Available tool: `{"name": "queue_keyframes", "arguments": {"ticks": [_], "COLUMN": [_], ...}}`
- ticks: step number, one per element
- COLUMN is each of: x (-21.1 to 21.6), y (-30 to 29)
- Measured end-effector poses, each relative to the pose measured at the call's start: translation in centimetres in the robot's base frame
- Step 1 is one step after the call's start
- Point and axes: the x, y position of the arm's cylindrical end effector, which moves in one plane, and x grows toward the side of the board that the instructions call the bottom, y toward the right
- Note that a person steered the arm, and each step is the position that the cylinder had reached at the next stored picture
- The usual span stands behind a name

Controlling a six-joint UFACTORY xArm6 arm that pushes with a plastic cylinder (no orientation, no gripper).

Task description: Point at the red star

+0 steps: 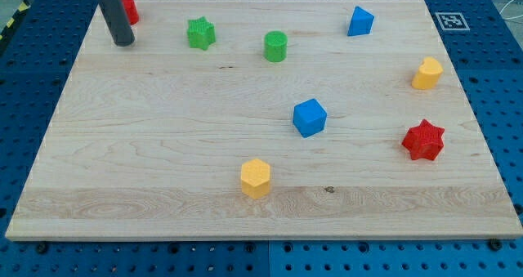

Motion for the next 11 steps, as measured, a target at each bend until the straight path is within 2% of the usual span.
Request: {"name": "queue_keyframes", "arguments": {"ticks": [4, 6, 11], "x": [4.6, 10.0, 10.3], "y": [6.1, 9.0, 33.7]}}
